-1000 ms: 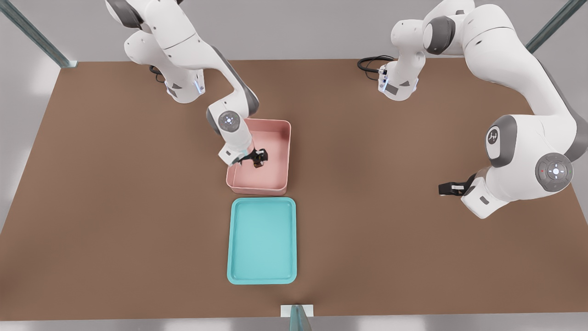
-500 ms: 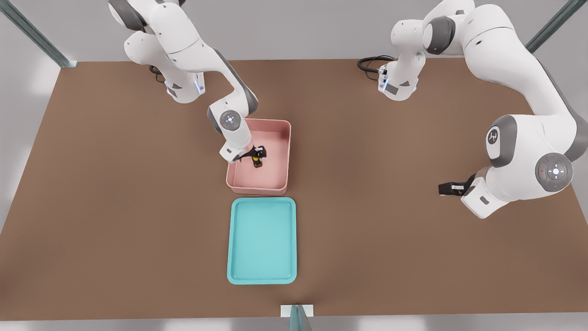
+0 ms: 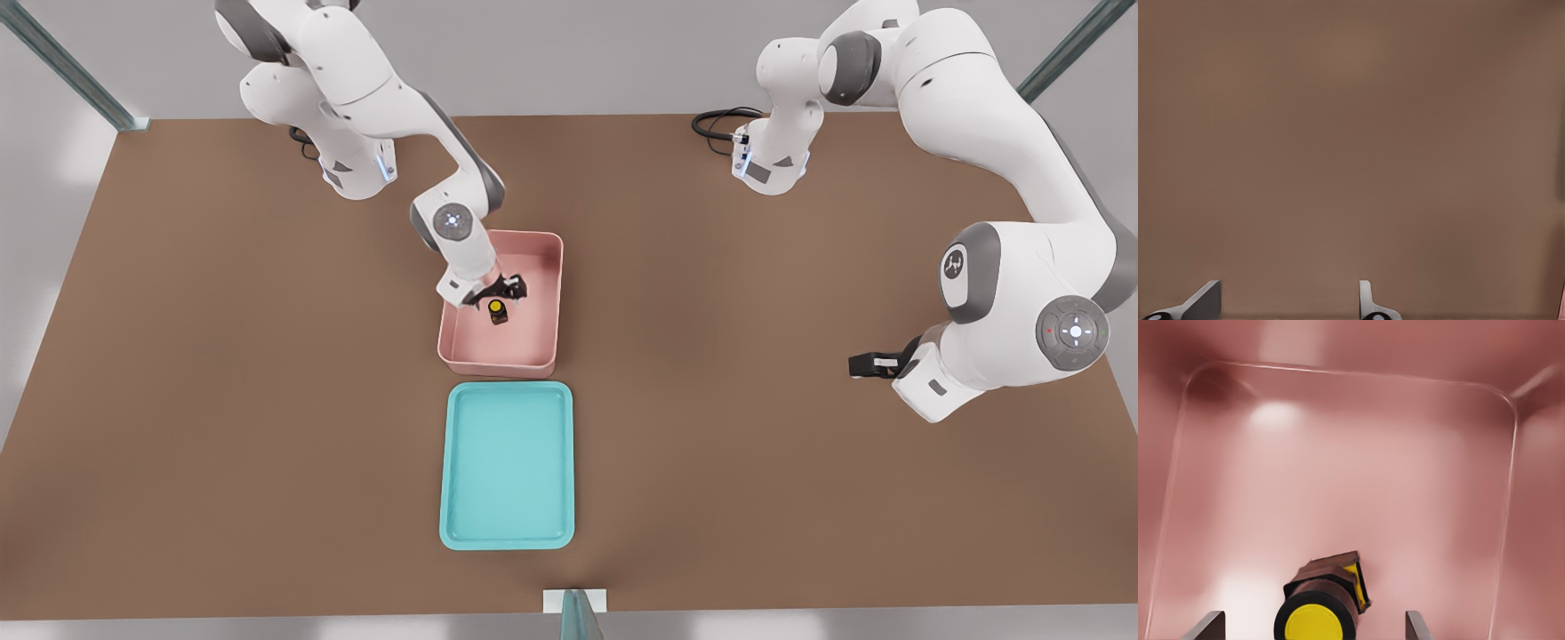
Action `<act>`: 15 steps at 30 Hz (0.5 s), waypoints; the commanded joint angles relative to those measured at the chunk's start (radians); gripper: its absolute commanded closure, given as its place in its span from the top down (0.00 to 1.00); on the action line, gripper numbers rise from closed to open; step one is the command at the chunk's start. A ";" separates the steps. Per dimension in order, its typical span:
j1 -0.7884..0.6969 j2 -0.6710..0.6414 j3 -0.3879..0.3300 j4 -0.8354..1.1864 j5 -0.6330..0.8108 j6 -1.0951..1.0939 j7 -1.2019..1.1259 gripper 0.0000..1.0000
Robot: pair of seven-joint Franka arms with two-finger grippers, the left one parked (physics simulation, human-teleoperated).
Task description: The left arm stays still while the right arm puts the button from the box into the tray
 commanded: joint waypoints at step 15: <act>-0.014 -0.004 -0.002 0.020 0.003 0.015 -0.023 0.47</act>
